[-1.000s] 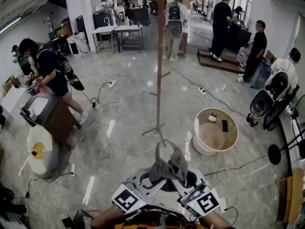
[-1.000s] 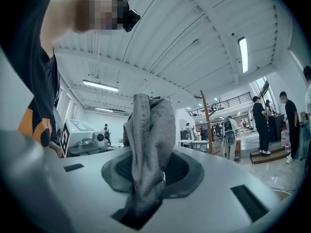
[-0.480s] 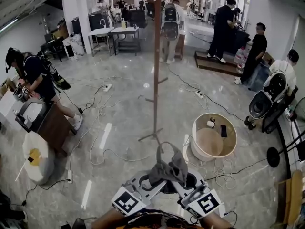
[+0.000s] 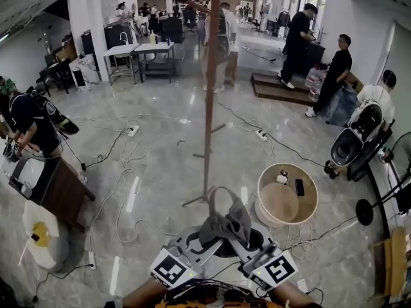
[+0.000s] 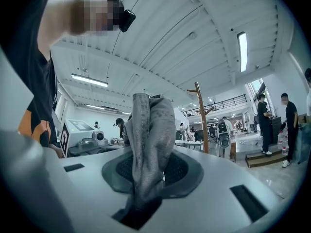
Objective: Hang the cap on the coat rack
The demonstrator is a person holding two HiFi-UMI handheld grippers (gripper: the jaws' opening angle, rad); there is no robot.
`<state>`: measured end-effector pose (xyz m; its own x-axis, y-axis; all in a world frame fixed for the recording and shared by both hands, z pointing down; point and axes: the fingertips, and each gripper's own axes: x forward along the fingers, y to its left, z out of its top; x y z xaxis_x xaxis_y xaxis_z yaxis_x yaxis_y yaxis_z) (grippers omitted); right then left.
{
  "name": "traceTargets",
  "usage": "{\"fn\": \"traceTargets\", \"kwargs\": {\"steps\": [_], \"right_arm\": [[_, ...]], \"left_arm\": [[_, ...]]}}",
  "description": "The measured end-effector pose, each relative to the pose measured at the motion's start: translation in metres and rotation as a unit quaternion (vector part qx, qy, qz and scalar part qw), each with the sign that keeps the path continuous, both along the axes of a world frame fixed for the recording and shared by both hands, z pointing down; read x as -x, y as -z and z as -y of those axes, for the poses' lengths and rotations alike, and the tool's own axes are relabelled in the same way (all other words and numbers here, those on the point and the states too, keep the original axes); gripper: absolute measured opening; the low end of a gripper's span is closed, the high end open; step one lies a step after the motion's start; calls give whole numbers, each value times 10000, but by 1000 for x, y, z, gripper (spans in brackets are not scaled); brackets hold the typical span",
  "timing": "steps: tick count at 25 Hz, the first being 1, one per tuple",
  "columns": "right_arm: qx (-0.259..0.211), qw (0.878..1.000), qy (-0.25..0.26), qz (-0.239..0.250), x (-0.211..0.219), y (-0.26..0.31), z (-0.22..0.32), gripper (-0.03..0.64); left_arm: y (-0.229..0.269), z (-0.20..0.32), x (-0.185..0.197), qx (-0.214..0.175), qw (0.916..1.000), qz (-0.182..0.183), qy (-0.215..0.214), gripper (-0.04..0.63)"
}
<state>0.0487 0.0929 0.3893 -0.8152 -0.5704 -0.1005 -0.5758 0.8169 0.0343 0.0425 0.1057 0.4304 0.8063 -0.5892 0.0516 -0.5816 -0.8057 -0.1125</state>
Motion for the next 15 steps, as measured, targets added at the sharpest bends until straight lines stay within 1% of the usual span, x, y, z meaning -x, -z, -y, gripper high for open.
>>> {"fn": "traceTargets", "kwargs": {"steps": [6,8,10,12,15], "right_arm": [[123,9998,-151,-53,46,-13,57,101],[161,9997,-163,-34,58,-17,71,101],[207,9996,-199,-4,63,-17,83,101],[199,9995,-234,-10,65,-17,94,101],[206,9993,-303,-36,68,-21,113,100]], "left_arm": [[-7,54,48,29,10000,-9,-80,103],[-9,68,61,-48,10000,-26,-37,103],[-7,80,69,-114,9998,-148,-21,103],[-7,91,71,-71,9995,-296,-69,101],[-13,110,74,11,9994,-305,-134,101]]}}
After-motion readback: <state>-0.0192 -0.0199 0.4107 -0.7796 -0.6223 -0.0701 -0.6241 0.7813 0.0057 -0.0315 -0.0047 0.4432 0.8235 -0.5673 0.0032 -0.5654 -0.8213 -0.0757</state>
